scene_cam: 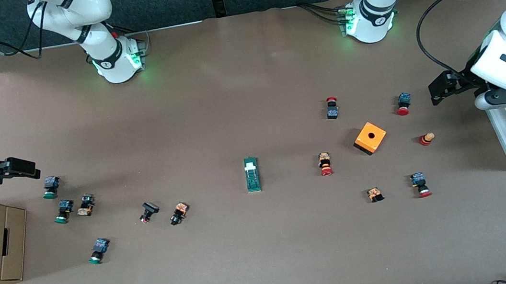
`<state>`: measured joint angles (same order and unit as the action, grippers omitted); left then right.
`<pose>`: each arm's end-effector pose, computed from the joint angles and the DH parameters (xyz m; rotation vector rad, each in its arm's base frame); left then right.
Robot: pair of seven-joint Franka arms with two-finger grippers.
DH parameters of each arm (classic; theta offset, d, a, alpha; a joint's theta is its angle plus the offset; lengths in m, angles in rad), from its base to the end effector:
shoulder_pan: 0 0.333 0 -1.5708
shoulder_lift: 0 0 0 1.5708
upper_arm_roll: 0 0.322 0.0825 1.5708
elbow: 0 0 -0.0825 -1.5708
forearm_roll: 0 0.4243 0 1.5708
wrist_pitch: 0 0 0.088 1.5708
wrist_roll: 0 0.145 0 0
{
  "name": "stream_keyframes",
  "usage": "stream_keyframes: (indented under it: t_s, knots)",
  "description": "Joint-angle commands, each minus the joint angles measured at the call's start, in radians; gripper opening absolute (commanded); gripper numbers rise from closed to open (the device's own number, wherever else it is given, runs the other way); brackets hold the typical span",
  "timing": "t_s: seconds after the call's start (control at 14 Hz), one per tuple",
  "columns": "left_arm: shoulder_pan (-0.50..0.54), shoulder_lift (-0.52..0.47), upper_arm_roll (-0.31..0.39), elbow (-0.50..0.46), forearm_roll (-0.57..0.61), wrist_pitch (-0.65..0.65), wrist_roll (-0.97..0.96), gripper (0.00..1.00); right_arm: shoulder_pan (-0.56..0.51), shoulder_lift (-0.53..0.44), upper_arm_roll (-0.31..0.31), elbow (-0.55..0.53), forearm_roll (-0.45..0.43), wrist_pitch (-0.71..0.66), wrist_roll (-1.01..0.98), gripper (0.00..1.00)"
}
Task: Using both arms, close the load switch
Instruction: 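Move the left gripper toward the green load switch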
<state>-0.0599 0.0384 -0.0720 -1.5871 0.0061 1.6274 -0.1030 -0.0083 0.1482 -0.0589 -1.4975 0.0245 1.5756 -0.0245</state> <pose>0.6061 -0.0789 0.5660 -3.1382 0.0458 -0.0037 0.6350 -0.0370 0.5392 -3.1200 0.0676 0.1078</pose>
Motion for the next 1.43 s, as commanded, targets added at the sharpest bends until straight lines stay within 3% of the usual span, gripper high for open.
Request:
stream_keyframes:
  t_s: [0.0, 0.71, 1.36]
  knots:
    - [0.0, 0.011, 0.0, 0.026, -0.008, -0.018, -0.003, 1.0, -0.007, -0.006, 0.001, -0.006, -0.008, -0.006, -0.006, 1.0]
    - [-0.015, 0.012, -0.012, 0.022, -0.058, -0.018, -0.088, 1.0, -0.005, -0.006, 0.001, -0.006, -0.008, 0.001, -0.006, 1.0]
    - [-0.199, 0.029, -0.032, 0.026, -0.044, -0.003, -0.441, 1.0, 0.001, 0.011, 0.001, -0.006, -0.008, 0.009, -0.006, 1.0]
